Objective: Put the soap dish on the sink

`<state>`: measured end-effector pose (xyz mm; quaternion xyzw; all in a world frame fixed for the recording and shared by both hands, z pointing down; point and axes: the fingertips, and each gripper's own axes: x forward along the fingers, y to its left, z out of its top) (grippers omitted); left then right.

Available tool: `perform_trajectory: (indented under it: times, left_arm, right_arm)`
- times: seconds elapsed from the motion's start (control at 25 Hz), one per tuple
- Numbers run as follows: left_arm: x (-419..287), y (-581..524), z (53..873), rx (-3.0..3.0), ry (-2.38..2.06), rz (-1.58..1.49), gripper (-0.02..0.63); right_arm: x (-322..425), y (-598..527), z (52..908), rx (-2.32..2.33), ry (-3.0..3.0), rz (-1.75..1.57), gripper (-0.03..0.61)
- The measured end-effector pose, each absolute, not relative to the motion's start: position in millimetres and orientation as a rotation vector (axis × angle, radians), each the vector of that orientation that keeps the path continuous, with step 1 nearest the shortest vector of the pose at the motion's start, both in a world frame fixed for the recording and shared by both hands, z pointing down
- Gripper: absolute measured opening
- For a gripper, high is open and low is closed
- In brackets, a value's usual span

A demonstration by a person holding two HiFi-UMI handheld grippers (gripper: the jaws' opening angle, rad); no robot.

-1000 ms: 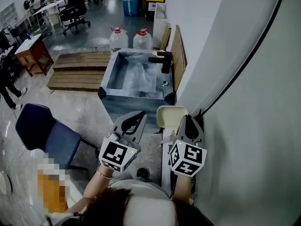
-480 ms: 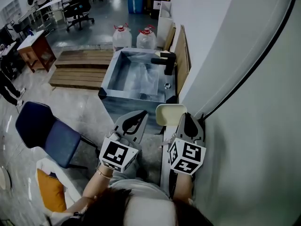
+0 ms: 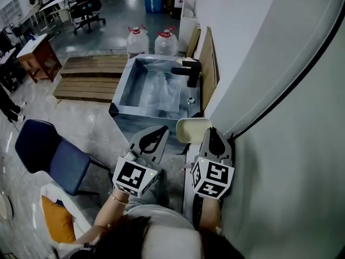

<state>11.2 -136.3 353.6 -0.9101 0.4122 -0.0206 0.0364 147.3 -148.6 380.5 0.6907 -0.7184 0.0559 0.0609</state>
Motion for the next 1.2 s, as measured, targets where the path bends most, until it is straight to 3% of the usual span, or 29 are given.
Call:
perform_trajectory:
  times: [1.2]
  left_arm:
    - [15.3, -245.8, 369.6, -2.858, 1.236, -0.064, 0.009]
  right_arm:
    - [139.7, -262.4, 410.0, 2.007, -2.112, 0.165, 0.034]
